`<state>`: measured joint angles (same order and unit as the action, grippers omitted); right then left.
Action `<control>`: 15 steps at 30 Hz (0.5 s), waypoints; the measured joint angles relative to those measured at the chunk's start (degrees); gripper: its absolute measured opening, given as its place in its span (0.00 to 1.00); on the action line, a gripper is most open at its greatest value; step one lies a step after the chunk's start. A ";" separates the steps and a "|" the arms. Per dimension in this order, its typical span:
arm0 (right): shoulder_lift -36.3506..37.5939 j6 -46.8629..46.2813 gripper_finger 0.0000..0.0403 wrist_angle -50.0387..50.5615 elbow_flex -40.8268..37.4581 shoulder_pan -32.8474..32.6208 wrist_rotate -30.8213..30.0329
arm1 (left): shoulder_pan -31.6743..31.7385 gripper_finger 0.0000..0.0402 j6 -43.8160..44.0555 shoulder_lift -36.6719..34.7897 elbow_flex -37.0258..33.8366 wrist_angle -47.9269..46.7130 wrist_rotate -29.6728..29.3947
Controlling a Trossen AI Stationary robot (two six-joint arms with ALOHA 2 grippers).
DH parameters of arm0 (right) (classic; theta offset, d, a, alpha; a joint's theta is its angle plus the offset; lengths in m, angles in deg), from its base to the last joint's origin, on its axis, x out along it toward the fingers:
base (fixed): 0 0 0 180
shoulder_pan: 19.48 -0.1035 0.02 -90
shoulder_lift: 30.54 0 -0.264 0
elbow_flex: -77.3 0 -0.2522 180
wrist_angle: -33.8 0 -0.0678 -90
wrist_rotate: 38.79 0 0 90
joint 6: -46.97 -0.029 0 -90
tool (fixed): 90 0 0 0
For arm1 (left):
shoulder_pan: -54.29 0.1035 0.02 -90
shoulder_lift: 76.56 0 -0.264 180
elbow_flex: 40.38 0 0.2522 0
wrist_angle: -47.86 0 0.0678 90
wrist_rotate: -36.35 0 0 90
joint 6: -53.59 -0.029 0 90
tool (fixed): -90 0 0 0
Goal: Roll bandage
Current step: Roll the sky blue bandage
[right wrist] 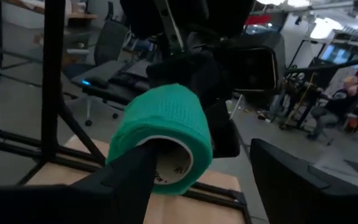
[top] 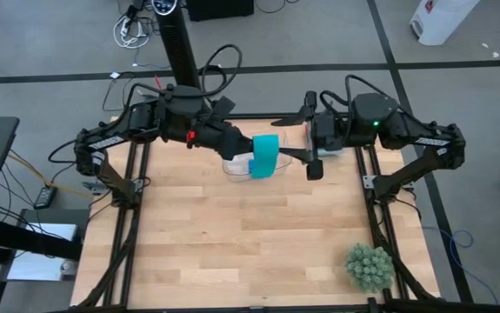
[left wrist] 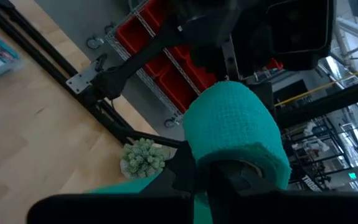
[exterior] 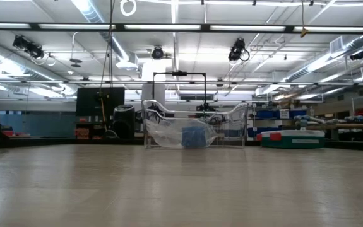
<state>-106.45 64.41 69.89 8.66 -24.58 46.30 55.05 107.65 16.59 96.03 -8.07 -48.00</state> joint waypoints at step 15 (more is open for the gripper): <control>-0.93 3.18 0.19 -2.21 -0.02 -0.09 2.79 | 0.22 0.08 -0.98 -0.07 0.00 0.30 -1.27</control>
<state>-107.38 67.59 67.68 8.64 -24.67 49.08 55.26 106.67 16.52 96.03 -7.76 -49.27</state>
